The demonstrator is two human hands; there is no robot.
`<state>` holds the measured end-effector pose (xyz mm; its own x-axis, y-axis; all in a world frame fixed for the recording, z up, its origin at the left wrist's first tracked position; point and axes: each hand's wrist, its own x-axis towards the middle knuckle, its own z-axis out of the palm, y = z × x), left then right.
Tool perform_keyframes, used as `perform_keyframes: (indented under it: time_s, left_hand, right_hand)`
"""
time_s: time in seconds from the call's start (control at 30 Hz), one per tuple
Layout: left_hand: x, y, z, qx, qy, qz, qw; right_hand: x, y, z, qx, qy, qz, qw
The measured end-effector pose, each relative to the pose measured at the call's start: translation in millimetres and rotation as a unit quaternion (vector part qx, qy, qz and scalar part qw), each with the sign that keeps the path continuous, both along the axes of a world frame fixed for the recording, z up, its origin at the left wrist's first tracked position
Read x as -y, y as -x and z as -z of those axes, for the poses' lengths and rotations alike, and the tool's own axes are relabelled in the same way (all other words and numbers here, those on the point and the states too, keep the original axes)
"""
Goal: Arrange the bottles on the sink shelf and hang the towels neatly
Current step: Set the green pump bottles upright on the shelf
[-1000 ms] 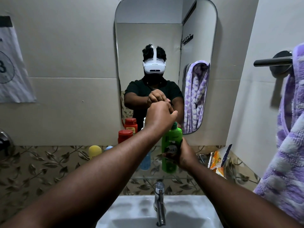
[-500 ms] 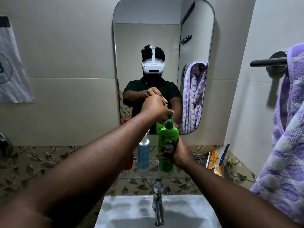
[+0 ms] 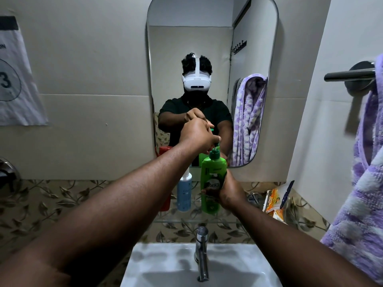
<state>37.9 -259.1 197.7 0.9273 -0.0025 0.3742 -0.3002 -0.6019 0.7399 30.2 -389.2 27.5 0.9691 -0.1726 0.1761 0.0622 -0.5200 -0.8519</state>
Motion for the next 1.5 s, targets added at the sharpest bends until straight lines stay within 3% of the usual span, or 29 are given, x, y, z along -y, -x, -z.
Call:
perform_keyframes:
  time_s: [1.03,1.33,1.5]
  left_hand:
    - [-13,7,12,0.043,-0.015,-0.016,0.999]
    - [-24,29,18,0.149,-0.029,-0.064,0.986]
    - [-27,44,26,0.235,-0.016,-0.051,0.971]
  right_hand:
    - [-6,14,-12,0.007,-0.011,-0.021,1.0]
    - [4,29,-22,-0.028,0.037,-0.021,0.999]
    - [8,45,-25,-0.073,0.136,0.016,0.988]
